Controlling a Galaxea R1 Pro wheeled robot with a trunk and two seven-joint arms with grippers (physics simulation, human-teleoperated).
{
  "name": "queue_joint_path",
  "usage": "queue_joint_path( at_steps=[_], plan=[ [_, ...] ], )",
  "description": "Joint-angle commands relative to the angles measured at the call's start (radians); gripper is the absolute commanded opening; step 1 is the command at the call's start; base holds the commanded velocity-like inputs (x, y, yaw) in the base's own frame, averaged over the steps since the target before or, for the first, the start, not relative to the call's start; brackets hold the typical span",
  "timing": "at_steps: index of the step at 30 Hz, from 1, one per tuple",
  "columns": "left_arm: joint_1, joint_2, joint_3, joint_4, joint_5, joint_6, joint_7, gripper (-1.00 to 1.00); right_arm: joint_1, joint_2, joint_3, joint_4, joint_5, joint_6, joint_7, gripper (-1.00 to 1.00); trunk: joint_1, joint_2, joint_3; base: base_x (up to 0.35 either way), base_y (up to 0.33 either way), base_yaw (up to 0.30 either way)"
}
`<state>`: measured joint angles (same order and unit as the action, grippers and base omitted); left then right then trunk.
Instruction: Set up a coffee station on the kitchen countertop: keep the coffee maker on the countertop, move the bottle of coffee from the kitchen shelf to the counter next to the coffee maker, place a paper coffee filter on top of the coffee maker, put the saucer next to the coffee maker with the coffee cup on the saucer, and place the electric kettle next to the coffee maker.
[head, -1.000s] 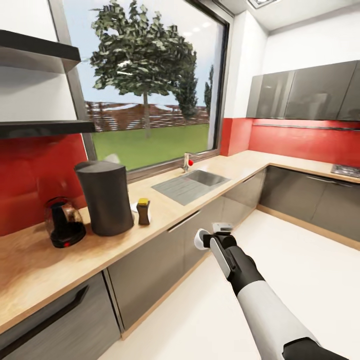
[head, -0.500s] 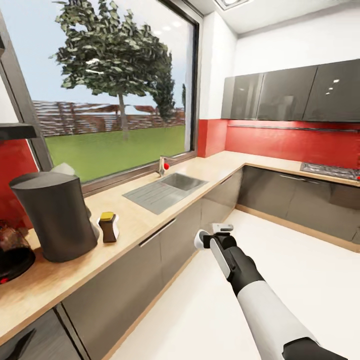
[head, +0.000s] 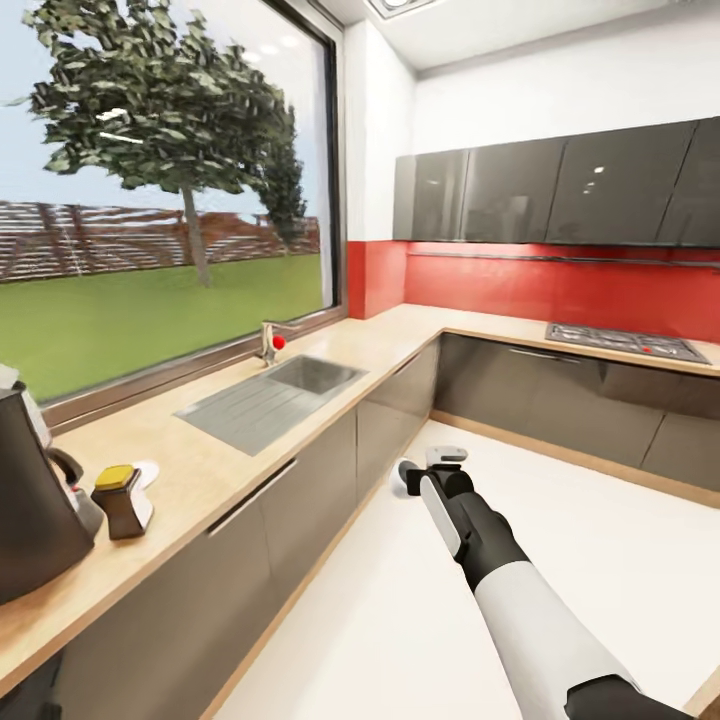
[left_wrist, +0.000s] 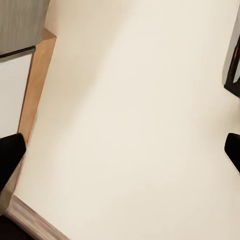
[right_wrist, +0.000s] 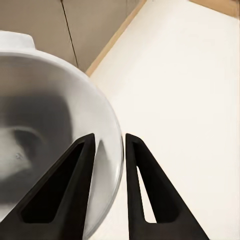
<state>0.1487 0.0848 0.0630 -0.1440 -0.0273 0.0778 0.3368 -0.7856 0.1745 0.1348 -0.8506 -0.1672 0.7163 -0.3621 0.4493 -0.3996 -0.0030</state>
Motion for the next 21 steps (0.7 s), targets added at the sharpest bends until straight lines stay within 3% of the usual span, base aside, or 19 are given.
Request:
queue_joint_path(
  at_steps=[1,5,21],
  plan=[
    [0.002,0.0,0.006,-0.005,-0.003,0.008,0.001,1.0,-0.001,0.0,0.002,-0.001,-0.011,0.001,-0.006,-1.0,0.001,0.0,0.0,0.241,-0.188,-0.254],
    [0.002,0.0,0.006,-0.004,-0.002,0.008,0.001,1.0,-0.001,0.0,-0.001,-0.003,-0.012,0.002,-0.007,-1.0,0.001,0.0,0.0,0.236,-0.195,-0.168],
    [0.002,0.001,0.006,-0.003,0.0,0.006,0.0,1.0,0.0,0.0,0.005,0.01,-0.01,0.0,-0.003,-1.0,0.001,0.0,0.001,0.247,-0.184,-0.006]
  ],
)
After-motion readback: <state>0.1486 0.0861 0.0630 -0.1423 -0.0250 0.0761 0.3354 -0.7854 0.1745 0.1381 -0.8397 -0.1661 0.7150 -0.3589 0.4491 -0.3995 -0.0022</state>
